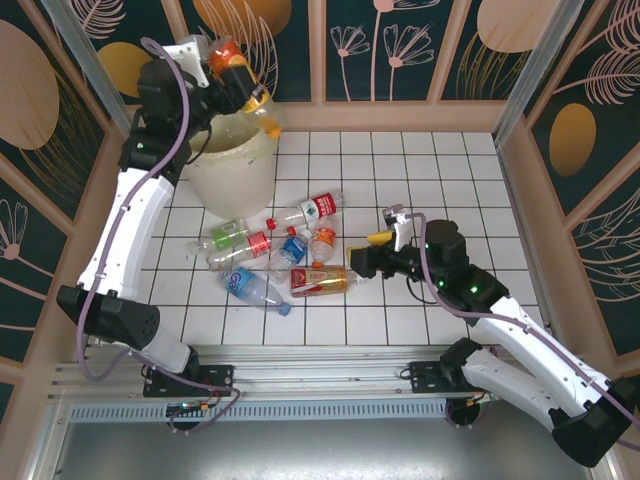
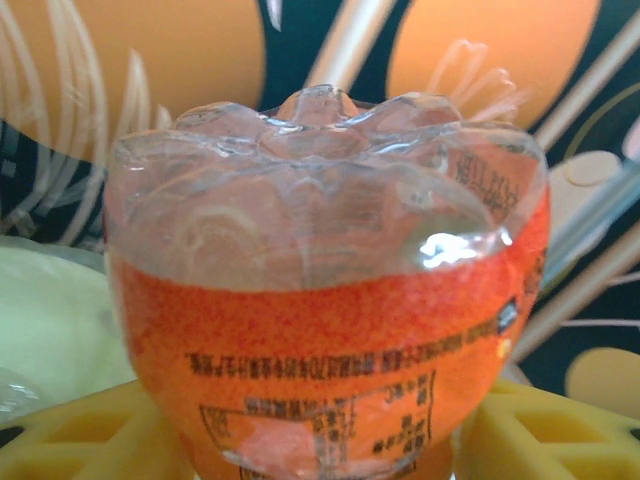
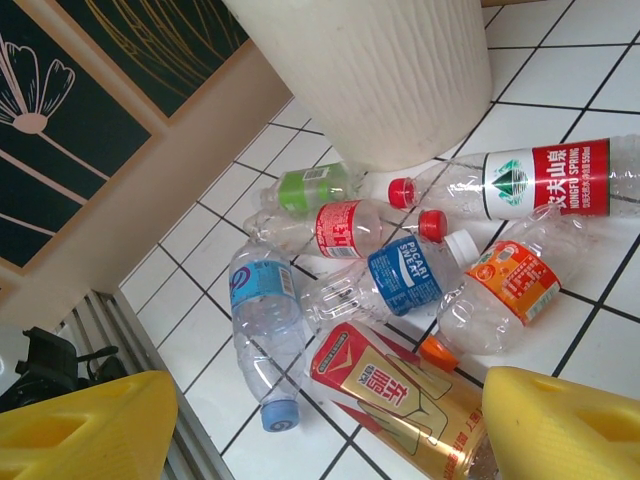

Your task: Put the plastic bottles in the bin

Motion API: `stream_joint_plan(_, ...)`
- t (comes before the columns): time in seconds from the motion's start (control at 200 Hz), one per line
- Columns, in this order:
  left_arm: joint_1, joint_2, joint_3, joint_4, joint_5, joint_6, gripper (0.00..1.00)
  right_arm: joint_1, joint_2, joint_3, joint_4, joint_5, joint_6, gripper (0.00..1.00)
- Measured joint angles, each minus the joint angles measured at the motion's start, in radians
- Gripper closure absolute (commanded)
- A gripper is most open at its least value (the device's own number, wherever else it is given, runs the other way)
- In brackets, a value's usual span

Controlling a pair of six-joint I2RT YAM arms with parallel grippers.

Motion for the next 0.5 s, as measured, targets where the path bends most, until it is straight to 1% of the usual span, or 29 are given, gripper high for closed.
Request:
stream_joint_plan(0.265, 0.097, 0.081, 0.075, -0.032, -0.085, 0.069, 0.37, 0.0, 0.015, -0.006, 0.0, 0.005, 0.001, 0.19)
stream_joint_plan(0.5, 0.14, 0.212, 0.156, -0.079, -0.115, 0.119, 0.36, 0.0, 0.045, -0.006, 0.0, 0.023, 0.003, 0.2)
